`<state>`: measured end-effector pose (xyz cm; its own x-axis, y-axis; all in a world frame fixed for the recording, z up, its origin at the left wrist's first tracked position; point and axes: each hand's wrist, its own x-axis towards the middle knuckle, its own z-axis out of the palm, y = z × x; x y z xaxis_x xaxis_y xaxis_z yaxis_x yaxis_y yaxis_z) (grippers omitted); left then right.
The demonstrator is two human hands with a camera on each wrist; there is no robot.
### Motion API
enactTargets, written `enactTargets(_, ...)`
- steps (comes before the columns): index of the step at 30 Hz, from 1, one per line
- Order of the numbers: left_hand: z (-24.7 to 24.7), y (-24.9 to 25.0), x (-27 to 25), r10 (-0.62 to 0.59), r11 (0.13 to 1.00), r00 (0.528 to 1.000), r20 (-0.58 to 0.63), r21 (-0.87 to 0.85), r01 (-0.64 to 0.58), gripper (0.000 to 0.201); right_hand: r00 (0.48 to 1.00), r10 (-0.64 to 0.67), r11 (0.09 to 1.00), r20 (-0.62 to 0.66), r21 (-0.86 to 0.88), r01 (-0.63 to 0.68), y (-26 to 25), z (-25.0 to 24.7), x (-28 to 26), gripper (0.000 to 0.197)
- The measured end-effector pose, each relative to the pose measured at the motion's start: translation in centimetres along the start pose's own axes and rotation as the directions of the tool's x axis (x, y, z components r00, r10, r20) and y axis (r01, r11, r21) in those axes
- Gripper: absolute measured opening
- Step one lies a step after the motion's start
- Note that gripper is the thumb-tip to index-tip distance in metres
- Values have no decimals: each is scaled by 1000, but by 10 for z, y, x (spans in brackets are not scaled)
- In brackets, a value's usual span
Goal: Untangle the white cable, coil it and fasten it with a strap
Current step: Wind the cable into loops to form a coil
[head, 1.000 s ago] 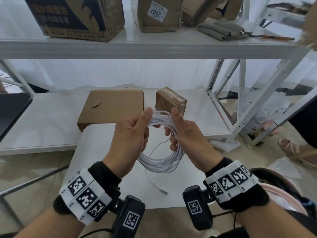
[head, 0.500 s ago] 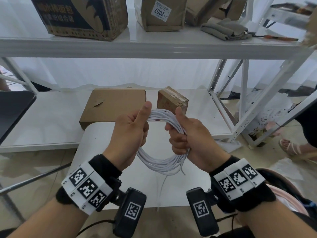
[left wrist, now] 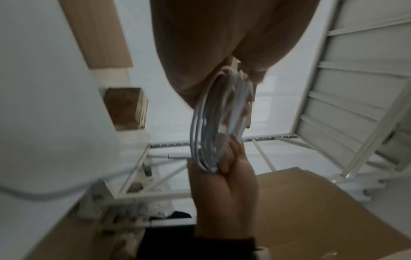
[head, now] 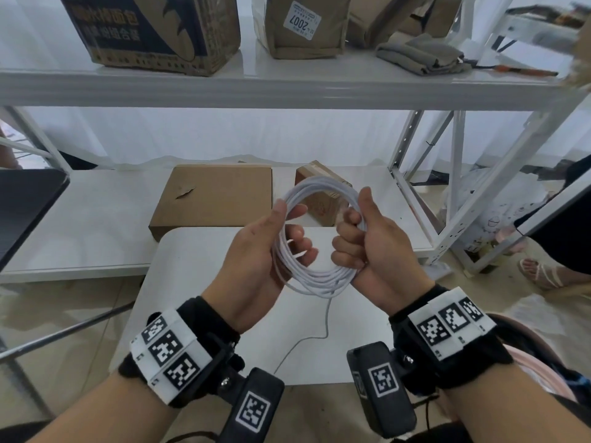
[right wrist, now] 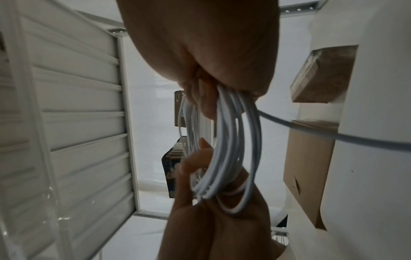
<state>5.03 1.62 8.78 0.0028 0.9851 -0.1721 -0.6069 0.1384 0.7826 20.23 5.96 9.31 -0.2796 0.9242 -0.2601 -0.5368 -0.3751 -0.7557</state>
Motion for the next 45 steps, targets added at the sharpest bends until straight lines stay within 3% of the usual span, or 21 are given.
enactTargets(4,5,-1,4,-61,976,994,-91,-213,40,41,995,34,994,93,101,-43,5,0,-2,43)
enactTargets(10,7,3,7,-53,970,982,-182,-245,7,36,975,13,995,220,90,-33,5,3,-6,43)
enactTargets(13,6,2,6,-44,946,981,-191,-322,-21,36,982,23,993,185,113,-44,6,8,-6,42)
enactTargets(17,13,-15,-2,-29,946,966,-255,-319,-56,39,998,-59,976,37,211,50,12,12,-4,41)
enactTargets(22,24,-26,-2,-92,930,938,-335,-366,-40,36,992,-121,965,-40,232,127,22,20,-5,40)
enactTargets(27,20,-18,9,-137,917,896,-422,-395,-46,38,988,-153,967,-6,205,151,36,29,-13,42)
enactTargets(31,19,-10,15,-168,879,887,-430,-473,-63,43,978,-174,958,116,250,141,33,33,-15,41)
enactTargets(34,22,-9,16,-173,861,882,-438,-502,-80,48,971,-216,961,98,197,194,32,36,-16,38)
enactTargets(39,35,-20,4,-77,959,910,-407,-281,-45,47,980,-192,957,-58,208,200,21,26,-9,47)
enactTargets(42,39,-23,-4,-14,993,883,-468,-107,-42,41,977,-186,944,-101,257,207,11,19,-5,51)
enactTargets(45,28,-35,-11,-99,993,858,-503,-103,55,37,975,-179,933,-131,292,211,3,12,-2,52)
